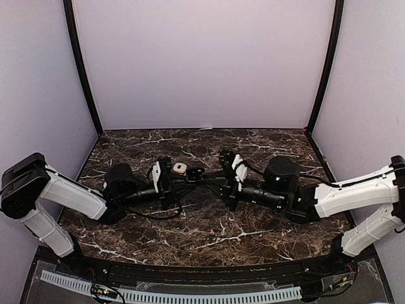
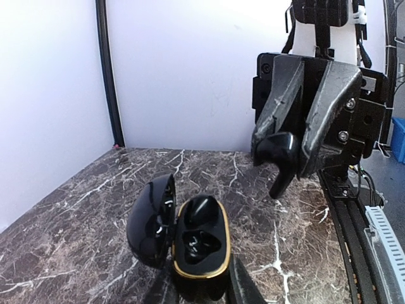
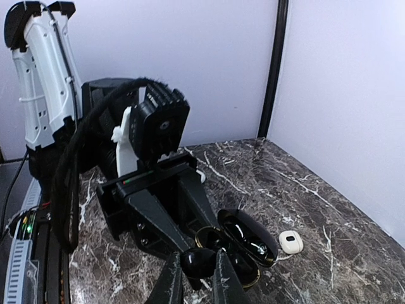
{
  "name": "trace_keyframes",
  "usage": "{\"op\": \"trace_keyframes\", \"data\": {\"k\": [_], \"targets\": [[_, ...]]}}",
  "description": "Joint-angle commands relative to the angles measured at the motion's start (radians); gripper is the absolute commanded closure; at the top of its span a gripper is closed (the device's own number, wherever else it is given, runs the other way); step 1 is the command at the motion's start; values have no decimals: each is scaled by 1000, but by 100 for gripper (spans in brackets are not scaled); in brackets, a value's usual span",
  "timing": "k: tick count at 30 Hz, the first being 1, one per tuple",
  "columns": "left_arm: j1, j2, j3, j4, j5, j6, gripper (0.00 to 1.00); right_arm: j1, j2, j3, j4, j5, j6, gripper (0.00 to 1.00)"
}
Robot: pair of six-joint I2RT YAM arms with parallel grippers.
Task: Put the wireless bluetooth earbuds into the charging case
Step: Insert the left earbud into the left side groove of the charging case.
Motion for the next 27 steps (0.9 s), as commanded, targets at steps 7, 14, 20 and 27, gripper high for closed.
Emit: {"op": "trace_keyframes", "data": {"k": [7,14,20,27], "targets": [[-32,25,-5,115,-95,-13,87,41,84,15,257,216,28,100],[-34,15,-1,88,-96,-3,87,42,111,25,254,180,-9,100],[-36,22,2,86,-80,11,87,44,122,40,247,167,-19,100],[-38,18,14,53,-62,18,87,46,135,62,218,151,-45,100]]}}
